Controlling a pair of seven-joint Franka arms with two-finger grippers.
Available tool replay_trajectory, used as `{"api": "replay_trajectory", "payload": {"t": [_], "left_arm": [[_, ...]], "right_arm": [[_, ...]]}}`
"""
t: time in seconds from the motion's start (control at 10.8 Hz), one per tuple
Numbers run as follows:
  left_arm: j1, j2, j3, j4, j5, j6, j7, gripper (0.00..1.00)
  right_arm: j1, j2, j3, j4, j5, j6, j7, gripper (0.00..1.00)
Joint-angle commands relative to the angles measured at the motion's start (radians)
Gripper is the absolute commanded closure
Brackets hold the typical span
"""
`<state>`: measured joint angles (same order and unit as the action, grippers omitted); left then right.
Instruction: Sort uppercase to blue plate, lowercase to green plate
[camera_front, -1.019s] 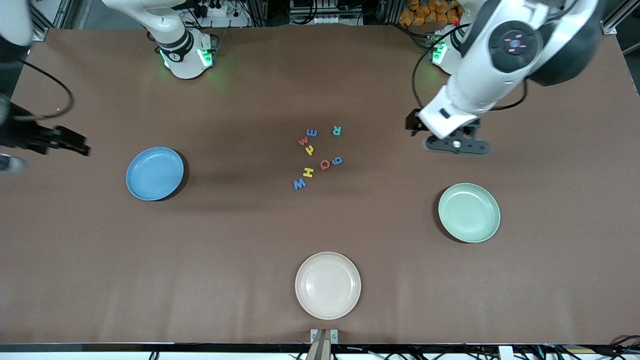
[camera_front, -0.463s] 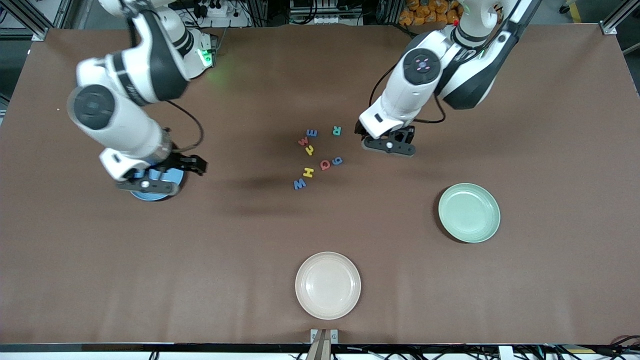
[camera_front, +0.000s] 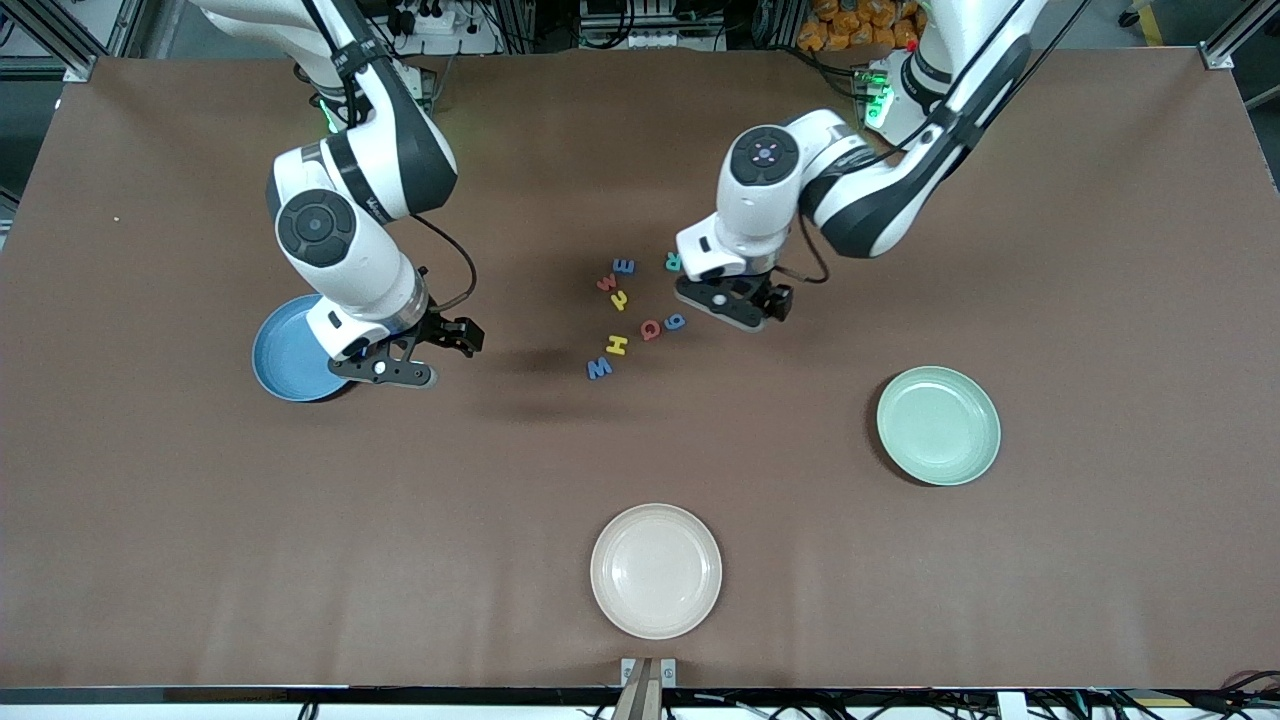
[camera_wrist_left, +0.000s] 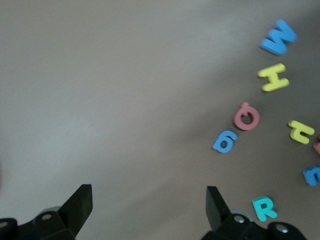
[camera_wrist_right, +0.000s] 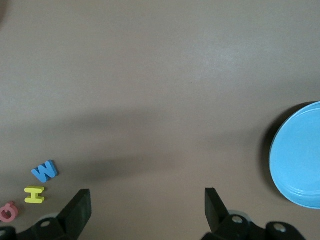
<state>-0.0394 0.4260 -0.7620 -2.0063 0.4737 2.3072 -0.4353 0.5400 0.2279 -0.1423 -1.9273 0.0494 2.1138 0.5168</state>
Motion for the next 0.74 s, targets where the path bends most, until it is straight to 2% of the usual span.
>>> {"api": "replay_trajectory", "payload": {"t": [0.0,0.46,0.56,0.65], "left_arm": [[-0.042,0.117,-0.005,0.067,0.104,0.023,0.063,0.0],[-0.105,0.235,0.001,0.1,0.134,0.031,0.075,0.0],[-0.115,0.259,0.004,0.11,0.178,0.049,0.075,0.01],[-0.12,0.279,0.007,0.11,0.209,0.079,0.075,0.09]], "right_arm": [[0.0,-0.007,-0.005,-0.019,0.015,0.009,0.008,0.0],[-0.005,0.03,-0.007,-0.016,0.014,0.052,0.022,0.0],[-0.005,0.03,-0.007,-0.016,0.01,0.052,0.022,0.0],[-0.009,0.03,-0.007,-0.018,0.004,0.052,0.022,0.0]]}}
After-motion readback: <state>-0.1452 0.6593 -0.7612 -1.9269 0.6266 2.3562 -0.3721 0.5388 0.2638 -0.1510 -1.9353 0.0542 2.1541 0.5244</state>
